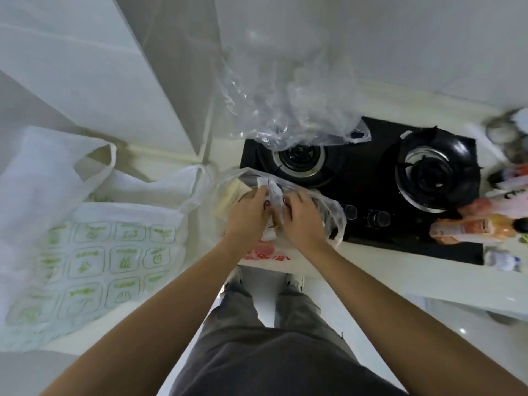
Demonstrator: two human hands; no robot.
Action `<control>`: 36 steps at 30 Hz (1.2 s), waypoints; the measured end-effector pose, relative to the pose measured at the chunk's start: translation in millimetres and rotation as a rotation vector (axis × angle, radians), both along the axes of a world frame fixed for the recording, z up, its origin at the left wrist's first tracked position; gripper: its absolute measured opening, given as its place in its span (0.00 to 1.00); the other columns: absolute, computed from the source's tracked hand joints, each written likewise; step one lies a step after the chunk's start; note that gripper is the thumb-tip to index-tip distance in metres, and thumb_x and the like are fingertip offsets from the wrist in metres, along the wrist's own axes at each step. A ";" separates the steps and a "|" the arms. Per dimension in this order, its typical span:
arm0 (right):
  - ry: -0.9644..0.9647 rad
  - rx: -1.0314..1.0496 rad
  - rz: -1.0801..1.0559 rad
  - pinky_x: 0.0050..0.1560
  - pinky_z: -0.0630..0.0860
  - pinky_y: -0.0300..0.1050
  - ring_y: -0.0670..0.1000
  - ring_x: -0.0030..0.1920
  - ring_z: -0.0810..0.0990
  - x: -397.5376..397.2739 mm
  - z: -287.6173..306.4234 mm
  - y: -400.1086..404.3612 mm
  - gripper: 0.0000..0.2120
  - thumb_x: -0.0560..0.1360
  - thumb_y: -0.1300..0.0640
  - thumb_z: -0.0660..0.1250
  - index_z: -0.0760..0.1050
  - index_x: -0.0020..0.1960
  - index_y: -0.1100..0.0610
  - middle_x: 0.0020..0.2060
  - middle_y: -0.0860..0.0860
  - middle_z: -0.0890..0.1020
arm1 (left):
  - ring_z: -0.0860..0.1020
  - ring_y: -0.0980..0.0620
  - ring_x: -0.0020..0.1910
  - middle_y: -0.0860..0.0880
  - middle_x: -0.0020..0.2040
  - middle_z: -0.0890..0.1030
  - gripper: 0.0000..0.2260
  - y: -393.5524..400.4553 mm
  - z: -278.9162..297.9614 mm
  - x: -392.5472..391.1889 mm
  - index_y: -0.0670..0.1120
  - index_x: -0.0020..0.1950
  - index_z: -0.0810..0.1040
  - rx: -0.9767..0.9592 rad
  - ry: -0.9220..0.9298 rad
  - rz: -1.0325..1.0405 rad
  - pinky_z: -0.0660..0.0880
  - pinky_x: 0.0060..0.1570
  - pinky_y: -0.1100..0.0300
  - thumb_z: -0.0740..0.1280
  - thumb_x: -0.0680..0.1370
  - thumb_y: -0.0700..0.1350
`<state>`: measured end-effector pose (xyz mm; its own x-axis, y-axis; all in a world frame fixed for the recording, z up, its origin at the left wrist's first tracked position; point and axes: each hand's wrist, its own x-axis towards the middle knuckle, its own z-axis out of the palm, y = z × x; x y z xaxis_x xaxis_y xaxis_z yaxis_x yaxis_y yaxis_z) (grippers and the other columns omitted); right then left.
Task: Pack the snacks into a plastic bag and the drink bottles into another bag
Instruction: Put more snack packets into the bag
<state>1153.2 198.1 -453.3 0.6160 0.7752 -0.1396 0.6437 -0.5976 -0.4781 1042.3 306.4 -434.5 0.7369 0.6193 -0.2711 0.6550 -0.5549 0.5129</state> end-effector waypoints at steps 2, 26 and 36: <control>-0.049 0.007 -0.009 0.60 0.76 0.52 0.54 0.60 0.77 -0.3 7.8 -8.6 0.10 0.82 0.56 0.63 0.77 0.61 0.55 0.58 0.52 0.80 | 0.76 0.45 0.55 0.47 0.61 0.76 0.16 2.9 3.4 -3.9 0.50 0.67 0.71 0.134 0.051 -0.077 0.73 0.45 0.54 0.65 0.80 0.51; -0.237 -0.068 -0.564 0.56 0.77 0.58 0.60 0.61 0.71 148.1 86.5 -496.8 0.25 0.77 0.60 0.67 0.68 0.73 0.59 0.65 0.58 0.72 | 0.76 0.41 0.58 0.43 0.59 0.78 0.20 -410.8 75.7 228.7 0.44 0.66 0.76 0.431 -0.237 -0.785 0.75 0.47 0.48 0.66 0.78 0.53; -0.127 -0.223 -0.531 0.60 0.78 0.54 0.59 0.70 0.66 259.8 55.5 -574.3 0.28 0.78 0.57 0.68 0.65 0.76 0.56 0.73 0.57 0.66 | 0.74 0.42 0.54 0.43 0.56 0.75 0.21 -468.2 35.0 327.9 0.46 0.67 0.72 0.356 -0.131 -0.734 0.78 0.42 0.49 0.67 0.77 0.54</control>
<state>1413.1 -376.2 -397.9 0.9345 0.3160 -0.1636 0.2724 -0.9310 -0.2428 1370.3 -161.8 -399.5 0.9994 0.0006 -0.0336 0.0097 -0.9622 0.2722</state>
